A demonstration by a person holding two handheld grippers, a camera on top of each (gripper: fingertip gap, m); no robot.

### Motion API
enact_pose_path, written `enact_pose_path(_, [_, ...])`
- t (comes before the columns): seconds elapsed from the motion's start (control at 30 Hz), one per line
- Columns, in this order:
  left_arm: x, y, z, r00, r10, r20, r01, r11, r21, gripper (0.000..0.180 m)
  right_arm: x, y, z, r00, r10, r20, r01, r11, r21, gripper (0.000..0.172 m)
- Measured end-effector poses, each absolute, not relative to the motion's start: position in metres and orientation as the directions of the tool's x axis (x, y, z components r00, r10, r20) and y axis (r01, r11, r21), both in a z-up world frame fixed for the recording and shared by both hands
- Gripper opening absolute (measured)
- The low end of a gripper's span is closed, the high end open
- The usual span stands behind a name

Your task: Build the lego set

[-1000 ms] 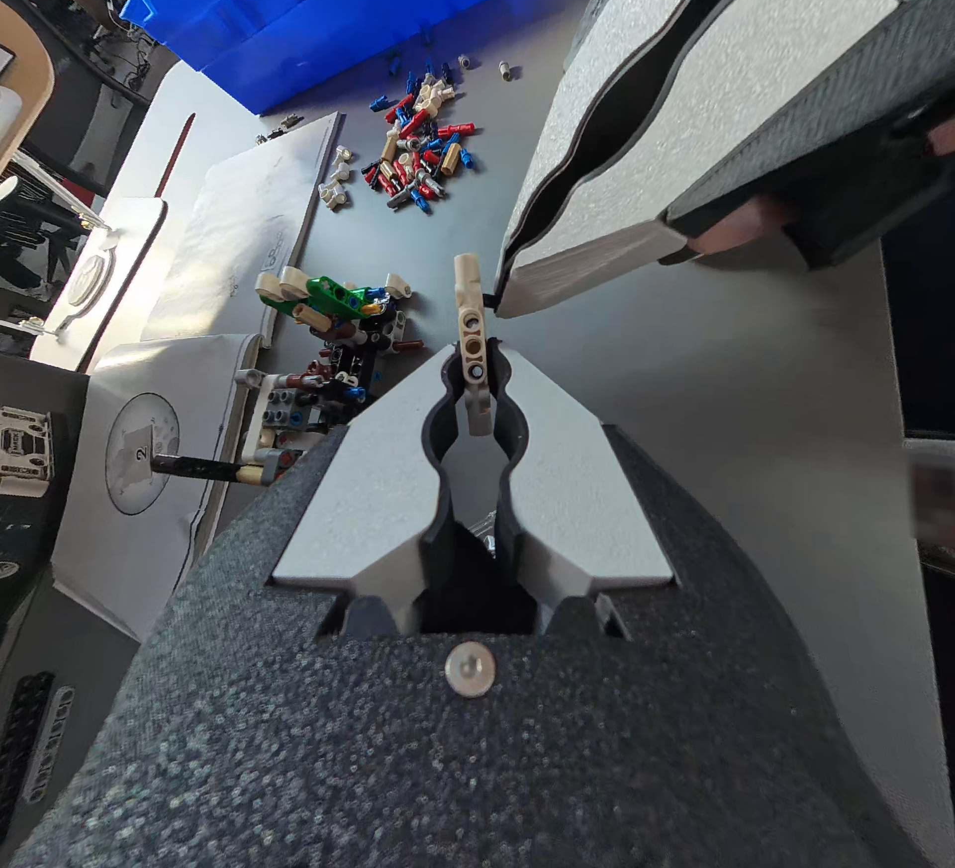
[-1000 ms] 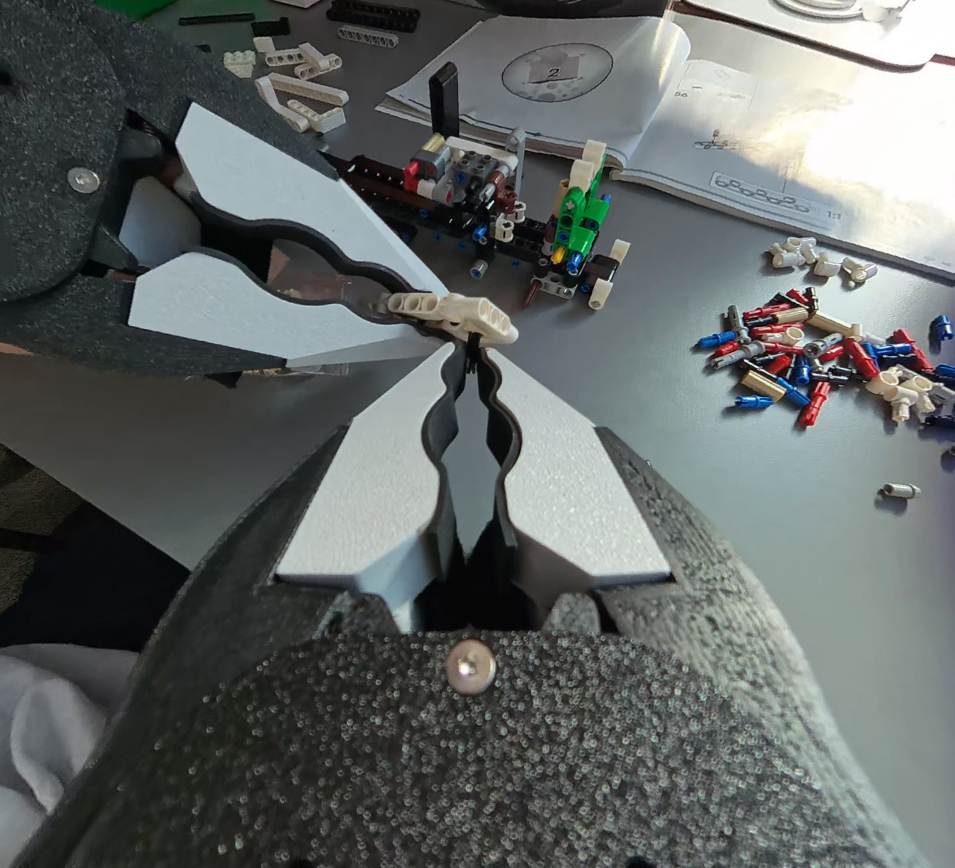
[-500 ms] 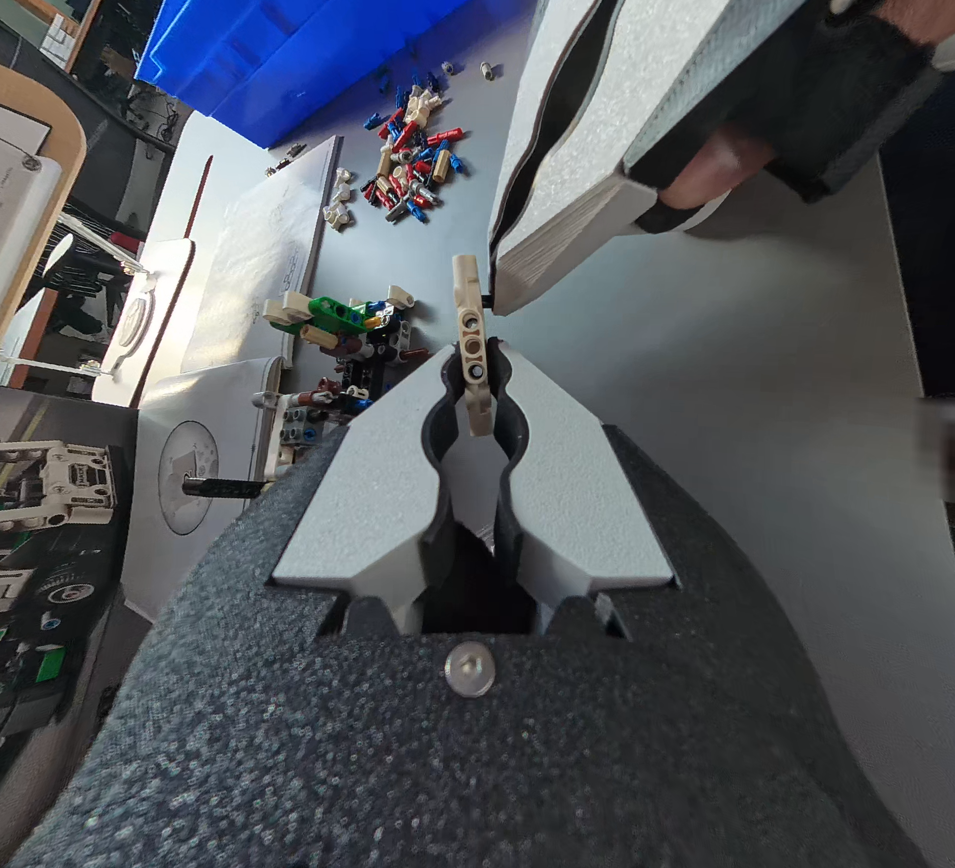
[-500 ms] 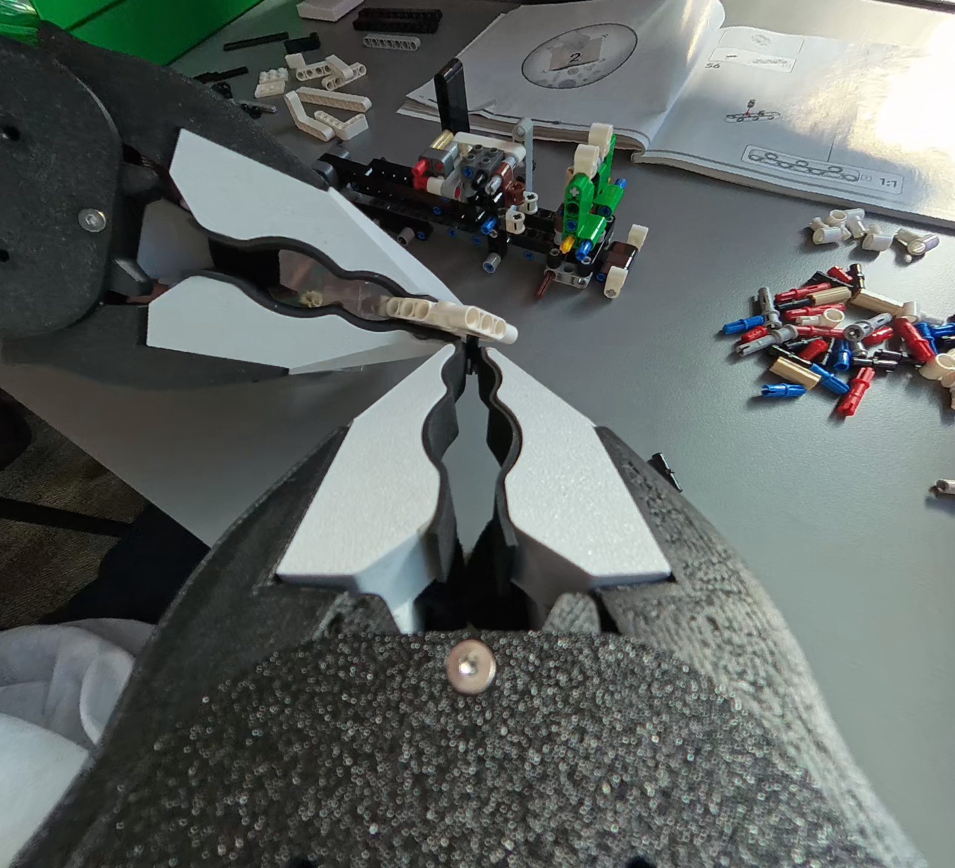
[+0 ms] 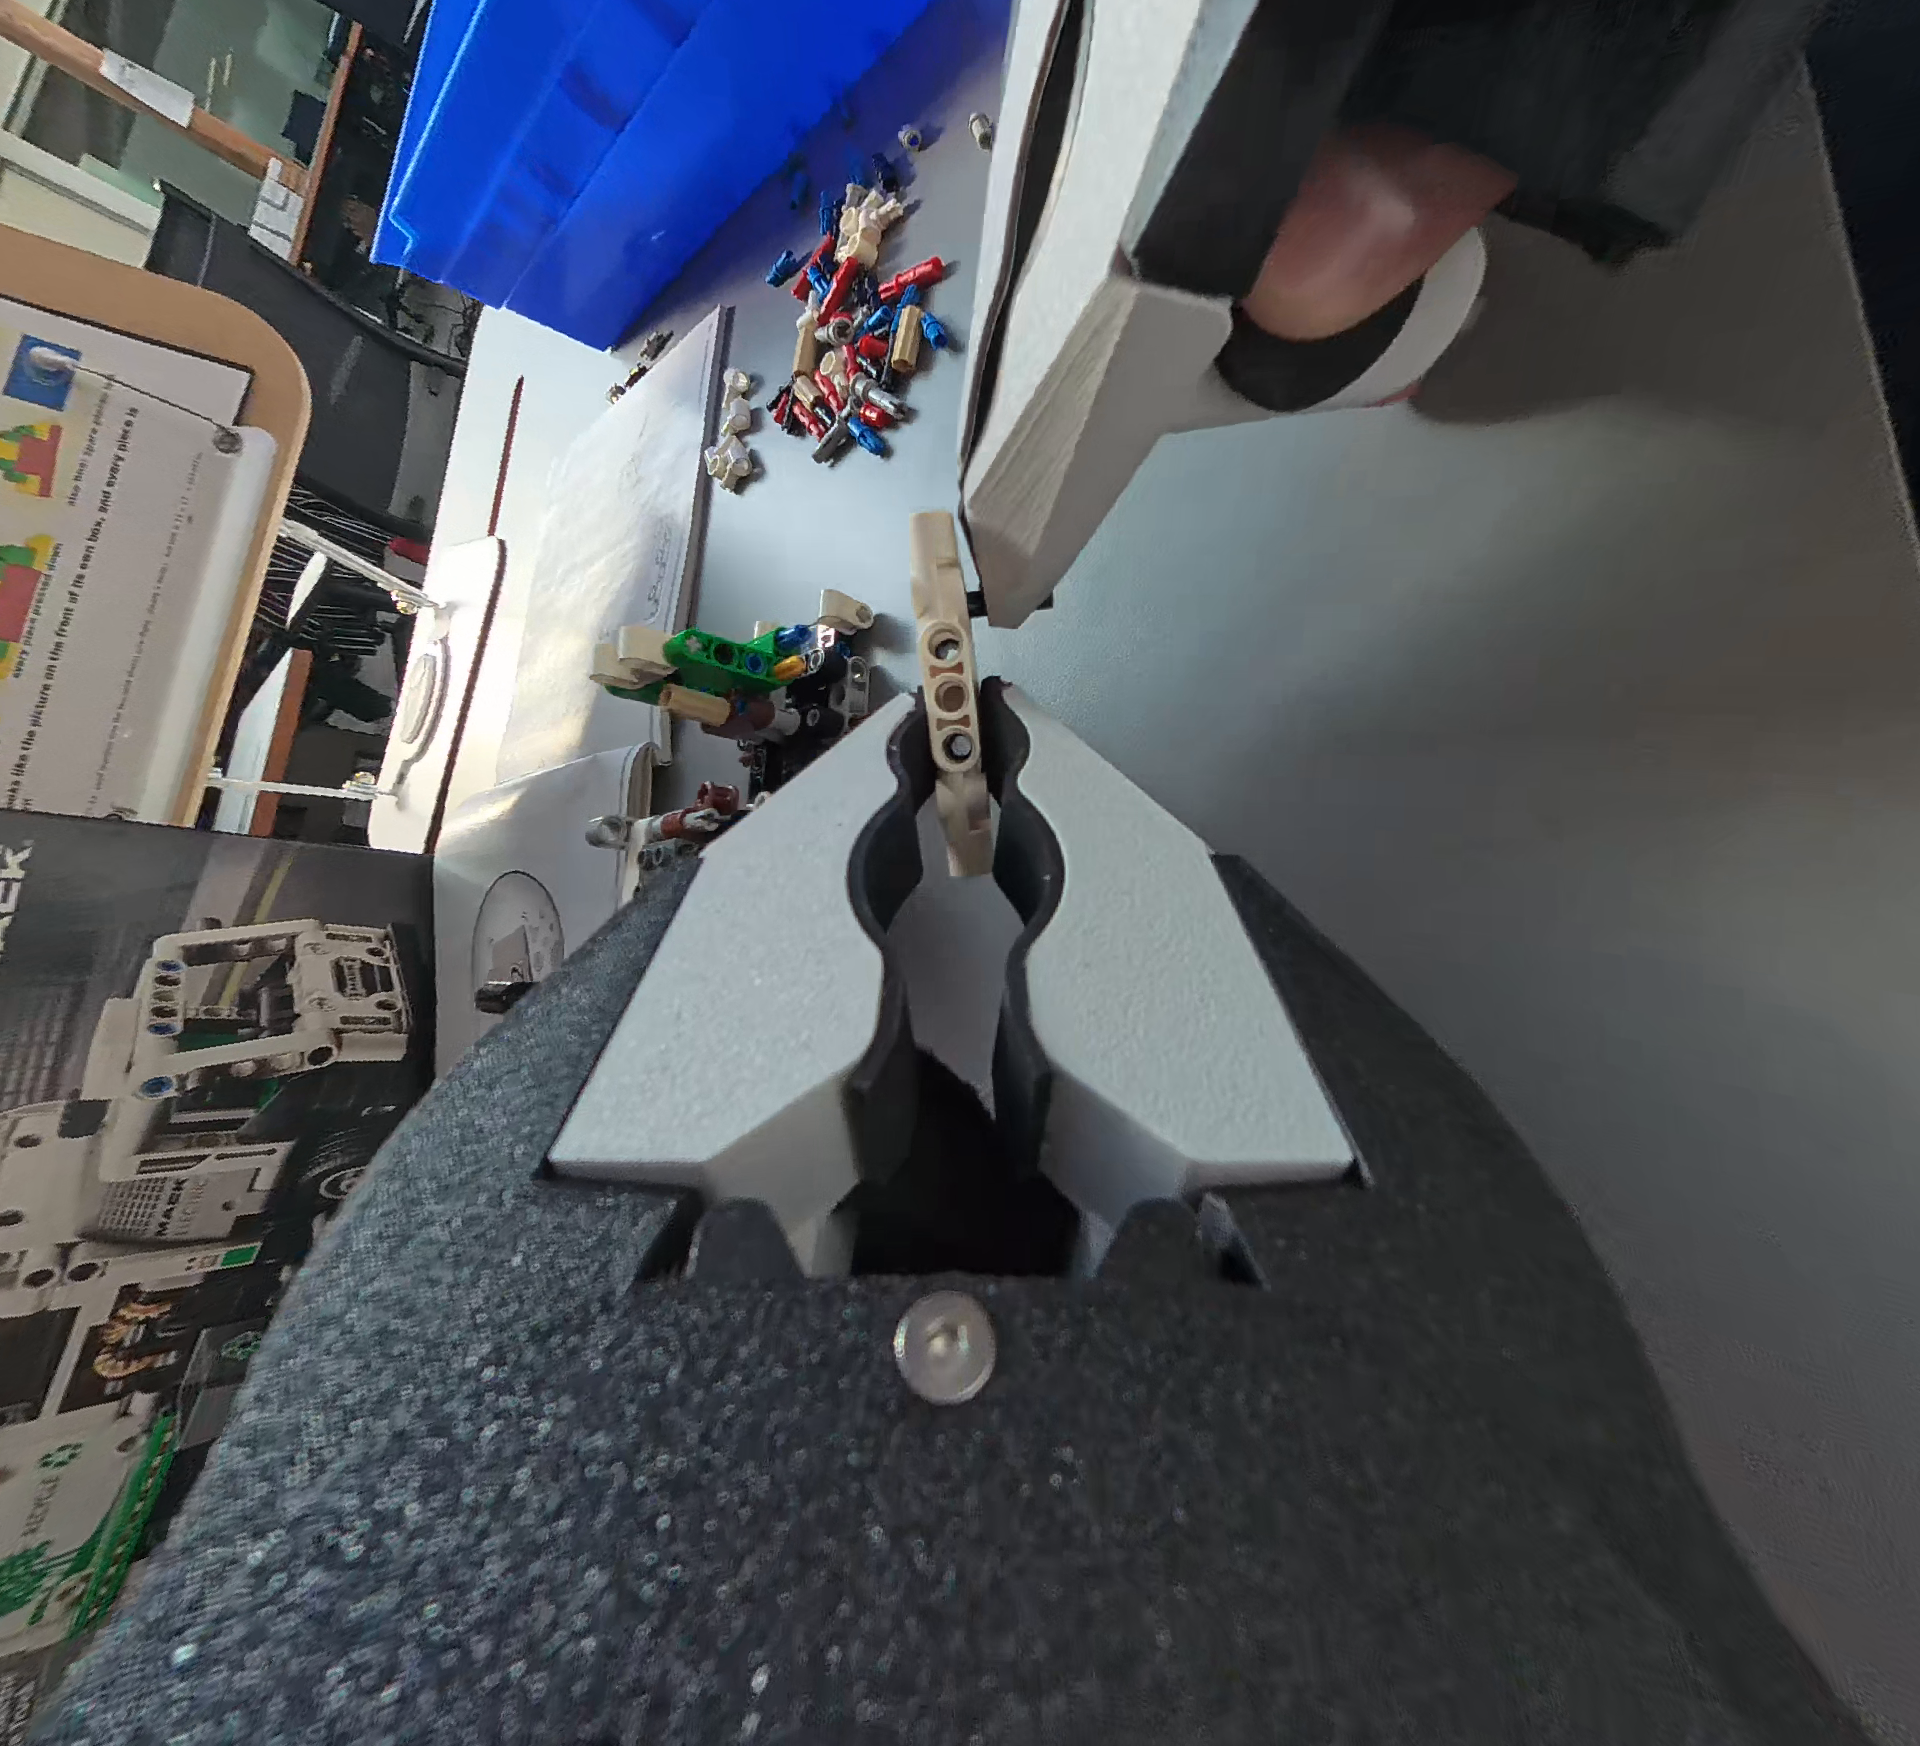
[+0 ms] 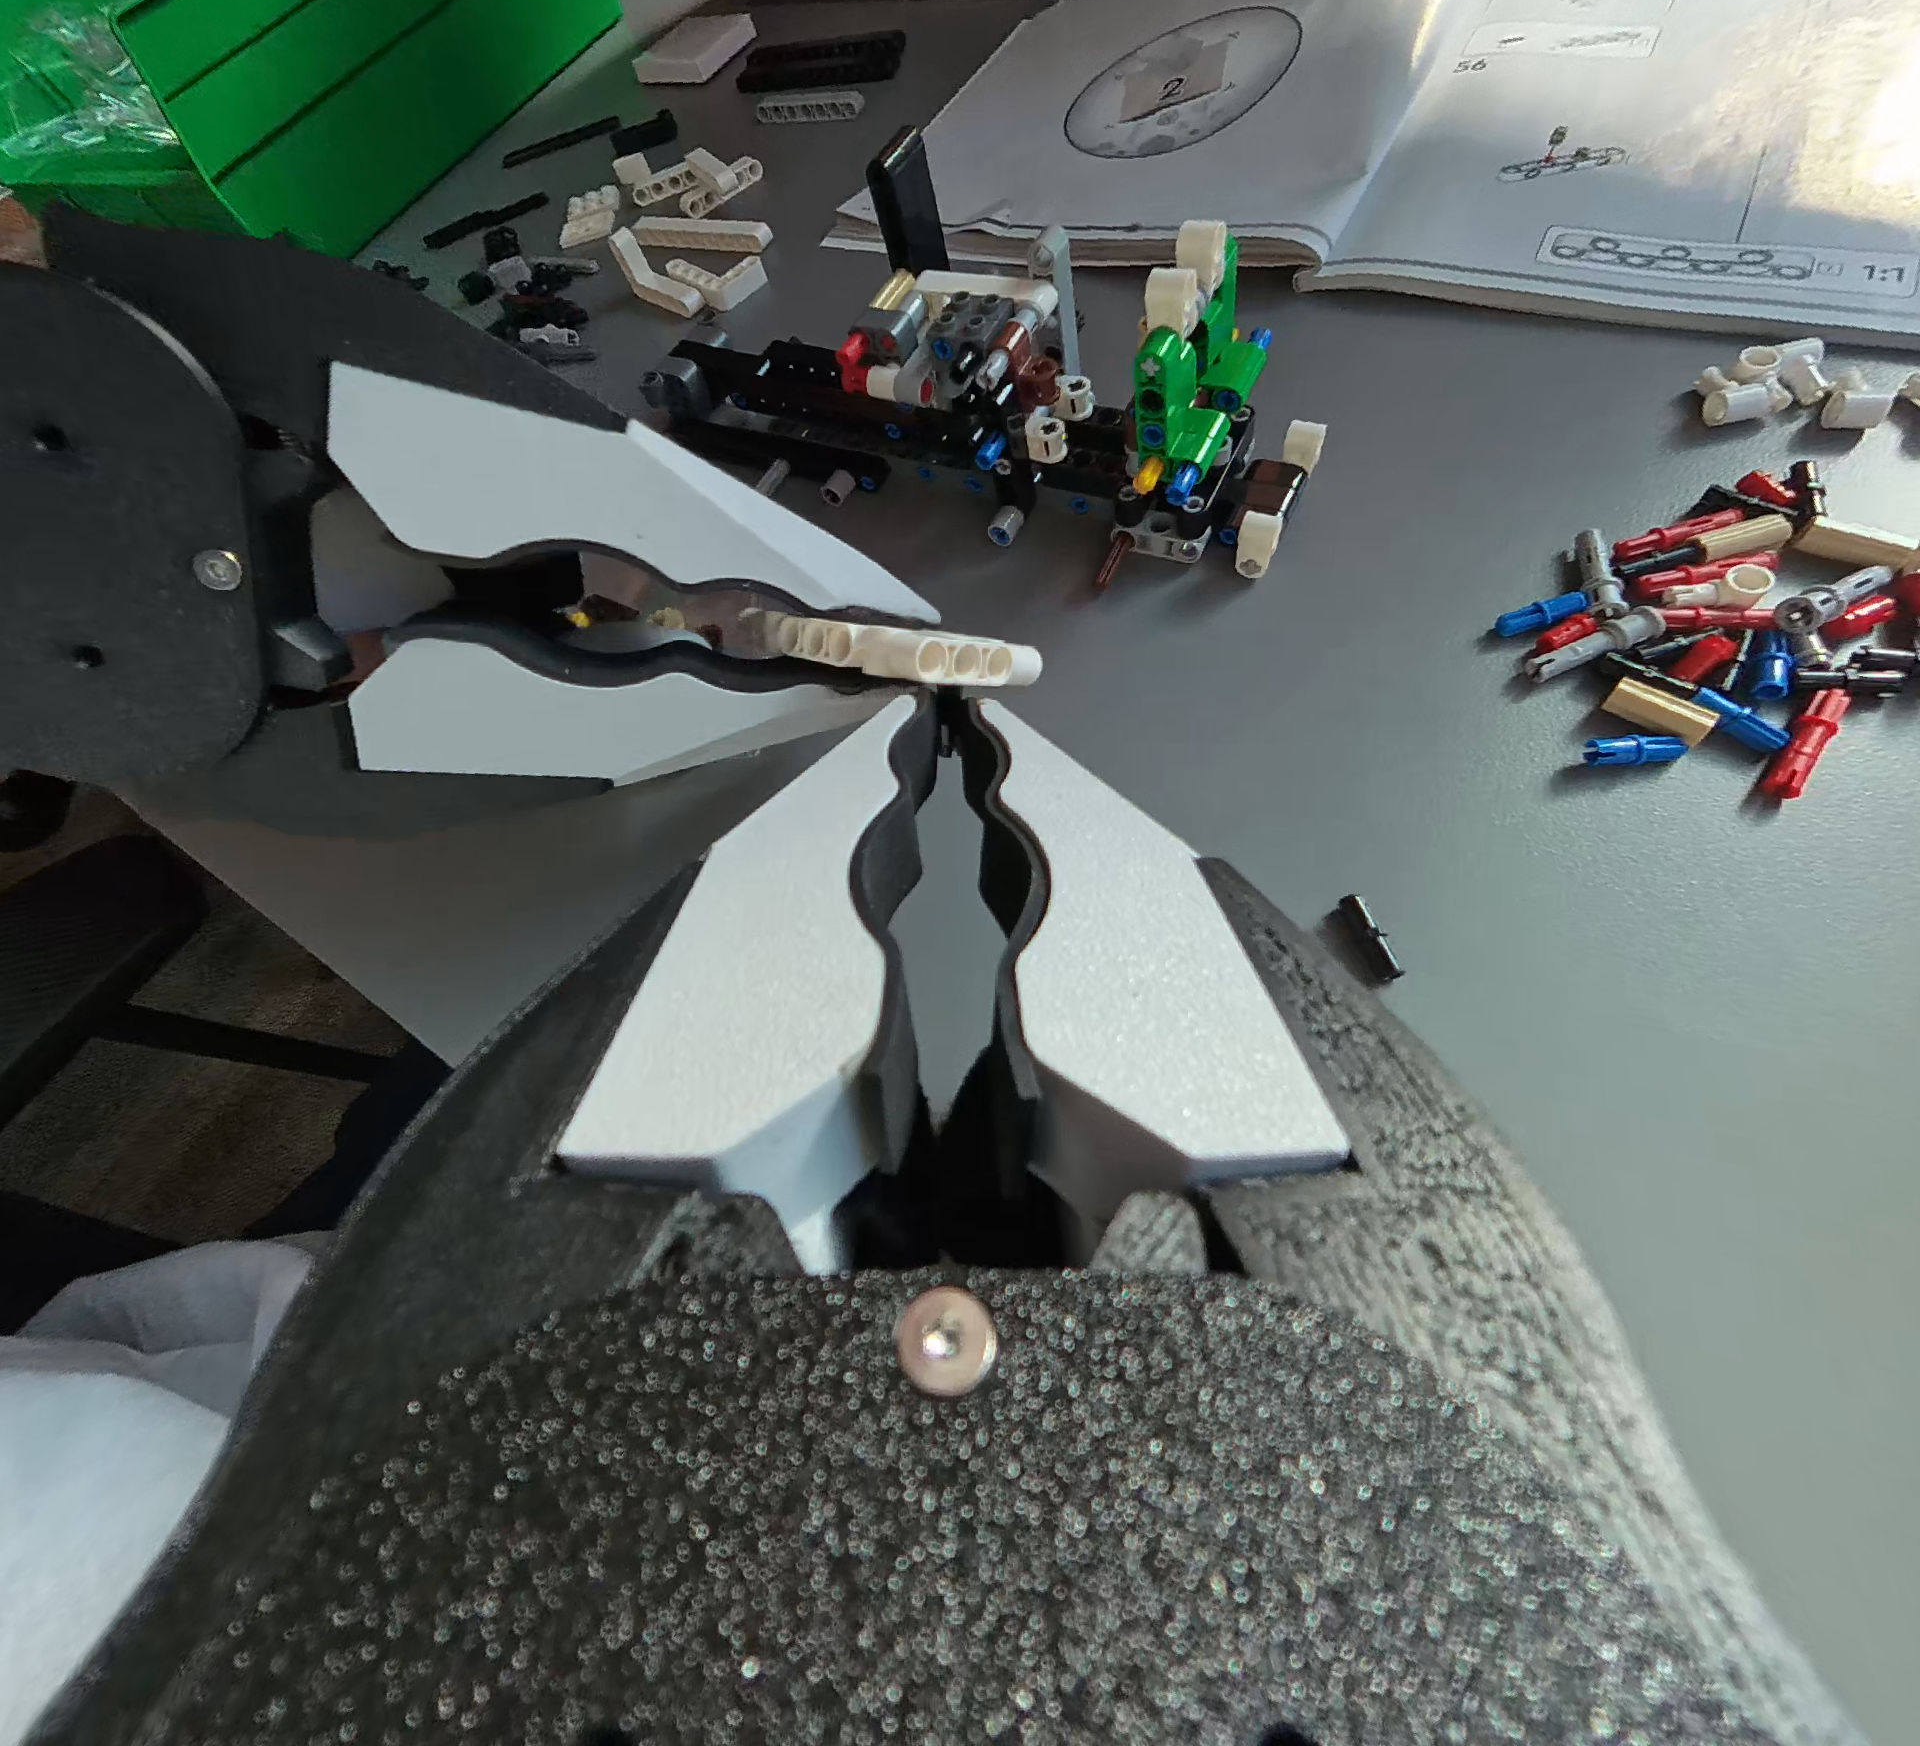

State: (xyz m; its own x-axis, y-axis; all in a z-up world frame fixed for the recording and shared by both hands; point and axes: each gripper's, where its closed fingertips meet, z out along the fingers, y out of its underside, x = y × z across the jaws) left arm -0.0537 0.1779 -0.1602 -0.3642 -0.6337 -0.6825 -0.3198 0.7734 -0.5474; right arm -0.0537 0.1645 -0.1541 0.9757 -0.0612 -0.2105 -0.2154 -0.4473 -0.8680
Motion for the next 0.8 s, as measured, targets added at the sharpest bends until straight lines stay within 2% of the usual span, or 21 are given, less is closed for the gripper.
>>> enact_pose_path(0.03, [-0.0536,0.1783,-0.1600,-0.358,-0.621,-0.698,-0.318,0.783,-0.534,0.006,-0.0536,0.1645,-0.1540,0.975,-0.060,-0.215,-0.218,-0.447,-0.867,0.006])
enact_pose_path(0.17, [-0.0531,0.1784,-0.1590,-0.339,-0.592,-0.731,-0.315,0.804,-0.504,0.006,-0.0541,0.1638,-0.1531,0.968,-0.052,-0.245,-0.243,-0.444,-0.863,0.002])
enact_pose_path(0.37, [-0.0547,0.1773,-0.1624,-0.372,-0.627,-0.684,-0.326,0.779,-0.536,0.006,-0.0545,0.1638,-0.1549,0.981,-0.053,-0.184,-0.189,-0.450,-0.873,0.002])
enact_pose_path(0.53, [-0.0547,0.1786,-0.1602,-0.370,-0.561,-0.740,-0.300,0.826,-0.477,0.006,-0.0553,0.1642,-0.1543,0.973,-0.040,-0.228,-0.221,-0.451,-0.865,0.002])
enact_pose_path(0.8, [-0.0527,0.1803,-0.1595,-0.376,-0.719,-0.585,-0.341,0.694,-0.634,0.005,-0.0541,0.1668,-0.1507,0.965,-0.037,-0.261,-0.251,-0.428,-0.868,0.003])
